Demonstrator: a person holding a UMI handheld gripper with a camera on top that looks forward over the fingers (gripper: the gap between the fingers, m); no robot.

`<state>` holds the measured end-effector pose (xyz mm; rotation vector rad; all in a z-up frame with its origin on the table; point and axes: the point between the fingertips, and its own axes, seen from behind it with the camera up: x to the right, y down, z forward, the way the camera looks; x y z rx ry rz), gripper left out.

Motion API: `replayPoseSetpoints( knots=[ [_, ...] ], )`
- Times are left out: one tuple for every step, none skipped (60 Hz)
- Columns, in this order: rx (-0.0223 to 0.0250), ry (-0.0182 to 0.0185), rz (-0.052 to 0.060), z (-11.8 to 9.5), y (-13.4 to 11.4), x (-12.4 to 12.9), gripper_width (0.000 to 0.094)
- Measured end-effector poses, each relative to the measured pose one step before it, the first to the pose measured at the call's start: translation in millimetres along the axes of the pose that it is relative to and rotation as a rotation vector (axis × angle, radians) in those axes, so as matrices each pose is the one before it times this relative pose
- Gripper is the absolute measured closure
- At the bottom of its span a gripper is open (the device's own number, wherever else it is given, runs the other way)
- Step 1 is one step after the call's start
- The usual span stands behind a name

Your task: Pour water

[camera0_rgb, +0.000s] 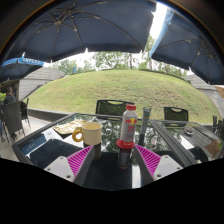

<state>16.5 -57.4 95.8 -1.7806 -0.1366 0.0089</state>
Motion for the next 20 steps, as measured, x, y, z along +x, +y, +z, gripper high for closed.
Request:
replayPoseSetpoints(
  knots=[
    [0.00295,0.00013,-0.006,-1.37,2.76,-2.33,0.0096],
    [0.00217,-0.00114,-0.0052,-5.06,0.09,-3.01,0.0097],
    [0.00419,-0.00223,-0.0044,-3.25,-0.16,-2.05,0.0097],
    [0.00474,-0.00169,-0.0029,-3.0,-0.37,-2.22,0.0097],
    [0.00396,-0.00093,-0.0026,-2.38,-0.31,-1.72,0.0097],
    [0.00247,-0.00252,-0.0031,-2.2,0.03,-1.6,0.0099],
    [0.00087,-0.00545,-0.0023,-2.01,0.21,-2.18,0.01],
    [-0.00193,-0.00704,0.0014,-1.55,0.83,-1.72,0.01],
    [-0.00031,-0.00663,0.0047,2.56,1.95,1.12,0.0099],
    [0.00137,-0.00348,0.0032,-1.75,-0.09,-0.84,0.0097],
    [0.00589,-0.00034,-0.0017,-1.78,-0.99,-0.43,0.0094],
    [0.00895,0.00256,-0.0057,-1.14,-1.91,1.86,0.0091],
    [0.00745,0.00326,-0.0042,-0.73,-1.21,0.91,0.0092],
    [0.00135,0.00209,0.0019,-0.41,-0.42,0.64,0.0093],
    [-0.00269,0.00188,0.0044,-0.34,0.51,0.69,0.0092],
    [-0.00484,-0.00027,0.0051,-0.08,0.84,0.7,0.0089],
    [-0.00512,-0.00379,0.0075,-0.34,0.82,0.3,0.009],
    [-0.00179,-0.00618,0.0086,1.03,2.29,0.31,0.0091],
    [-0.0014,-0.00597,0.0057,0.37,0.11,0.3,0.0092],
    [-0.00098,-0.00373,0.0032,0.23,0.3,0.17,0.0091]
  ],
)
